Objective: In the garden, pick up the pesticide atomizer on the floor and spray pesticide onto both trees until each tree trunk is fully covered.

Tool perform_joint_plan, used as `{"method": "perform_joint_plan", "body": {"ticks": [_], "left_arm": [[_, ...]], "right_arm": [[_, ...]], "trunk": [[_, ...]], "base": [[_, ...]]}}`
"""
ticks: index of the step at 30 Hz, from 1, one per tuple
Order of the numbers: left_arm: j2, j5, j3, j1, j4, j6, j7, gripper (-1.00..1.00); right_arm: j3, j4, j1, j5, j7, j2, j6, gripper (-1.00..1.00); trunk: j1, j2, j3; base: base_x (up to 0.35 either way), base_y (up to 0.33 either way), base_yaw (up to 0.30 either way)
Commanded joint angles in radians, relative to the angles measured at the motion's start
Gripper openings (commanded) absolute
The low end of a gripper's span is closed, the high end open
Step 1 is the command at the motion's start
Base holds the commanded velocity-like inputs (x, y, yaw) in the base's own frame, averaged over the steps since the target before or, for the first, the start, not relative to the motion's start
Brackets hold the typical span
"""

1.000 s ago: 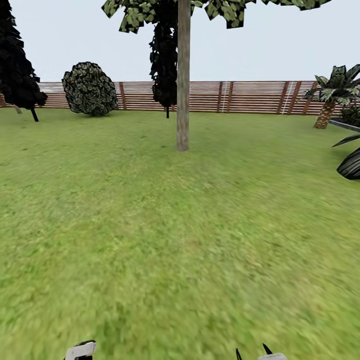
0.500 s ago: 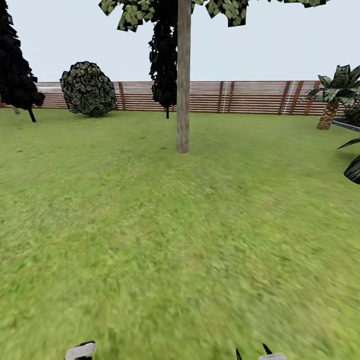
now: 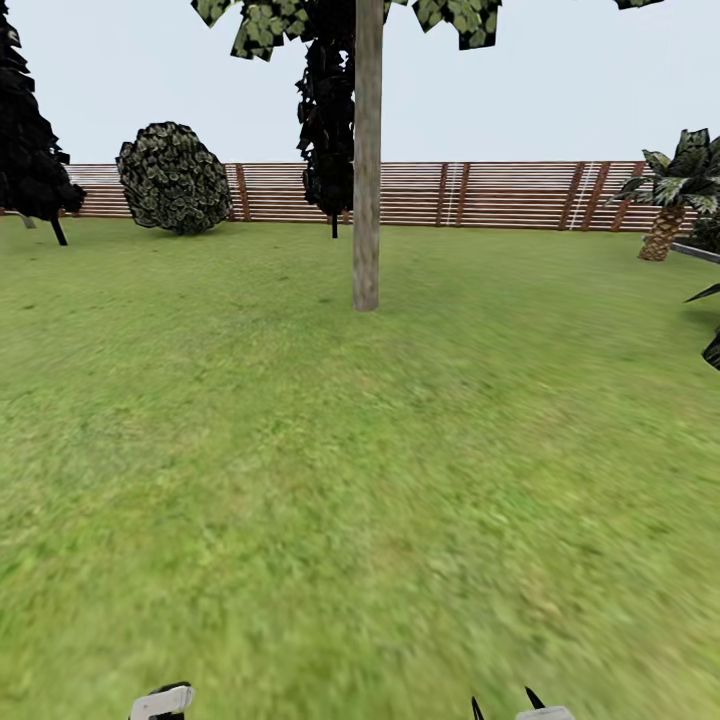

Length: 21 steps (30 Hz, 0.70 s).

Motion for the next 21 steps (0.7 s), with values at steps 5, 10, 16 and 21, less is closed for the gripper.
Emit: {"method": "perform_joint_plan", "body": {"ticks": [5, 10, 16, 21], "left_arm": [[0.001, 0.011, -0.006, -0.001, 0.001, -0.004, -0.003, -1.00], [0.001, 0.011, -0.006, -0.001, 0.001, -0.004, -0.003, -1.00], [0.001, 0.011, -0.006, -0.001, 0.001, -0.004, -0.003, -1.00], [0.001, 0.010, -0.006, -0.001, 0.001, -0.004, -0.003, -1.00]], "right_arm": [[0.004, 0.001, -0.001, -0.001, 0.000, -0.001, -0.003, 1.00], [0.004, 0.001, -0.001, -0.002, 0.000, -0.001, -0.003, 1.00], [0.004, 0.001, -0.001, -0.001, 0.000, -0.001, -0.003, 1.00], [0.004, 0.001, -0.001, -0.001, 0.000, 0.000, -0.003, 1.00]], "trunk": [[0.000, 0.000, -0.001], [0.000, 0.000, -0.001], [0.000, 0.000, -0.001], [0.000, 0.000, -0.001]], "base": [[0.340, 0.000, 0.000], [0.340, 0.000, 0.000], [0.340, 0.000, 0.000], [0.340, 0.000, 0.000]]}}
